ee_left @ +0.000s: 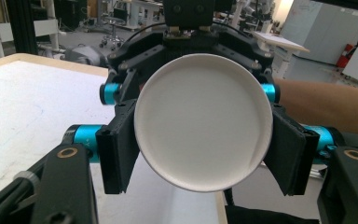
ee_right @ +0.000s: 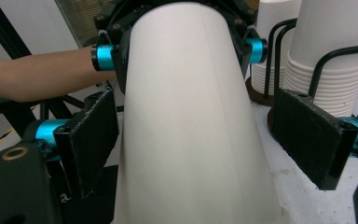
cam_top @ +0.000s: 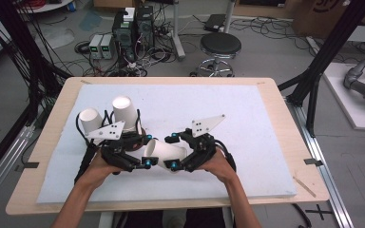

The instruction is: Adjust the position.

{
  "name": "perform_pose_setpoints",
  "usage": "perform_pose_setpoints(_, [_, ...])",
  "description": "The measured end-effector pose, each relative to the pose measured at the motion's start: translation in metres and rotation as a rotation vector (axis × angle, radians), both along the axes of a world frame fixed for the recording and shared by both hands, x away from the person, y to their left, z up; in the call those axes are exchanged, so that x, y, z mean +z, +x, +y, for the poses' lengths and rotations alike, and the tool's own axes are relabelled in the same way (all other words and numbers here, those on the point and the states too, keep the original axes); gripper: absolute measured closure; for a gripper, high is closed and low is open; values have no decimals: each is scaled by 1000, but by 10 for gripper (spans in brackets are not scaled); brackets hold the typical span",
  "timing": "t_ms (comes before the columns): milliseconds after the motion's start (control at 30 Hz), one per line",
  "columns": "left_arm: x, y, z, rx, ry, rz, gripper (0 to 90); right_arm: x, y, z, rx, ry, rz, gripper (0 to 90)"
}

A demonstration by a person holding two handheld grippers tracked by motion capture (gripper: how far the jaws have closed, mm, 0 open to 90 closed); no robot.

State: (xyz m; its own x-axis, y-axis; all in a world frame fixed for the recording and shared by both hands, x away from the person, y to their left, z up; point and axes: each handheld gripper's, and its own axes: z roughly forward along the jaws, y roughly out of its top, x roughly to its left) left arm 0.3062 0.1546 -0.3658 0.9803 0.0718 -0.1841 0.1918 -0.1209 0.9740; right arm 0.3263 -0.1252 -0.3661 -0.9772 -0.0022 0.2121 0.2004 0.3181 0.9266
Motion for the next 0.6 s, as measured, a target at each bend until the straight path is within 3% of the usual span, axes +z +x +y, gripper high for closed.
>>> perform_pose_setpoints(600, [5, -1, 5, 3, -26, -14, 338, -12, -1, 8, 27, -41, 40, 167])
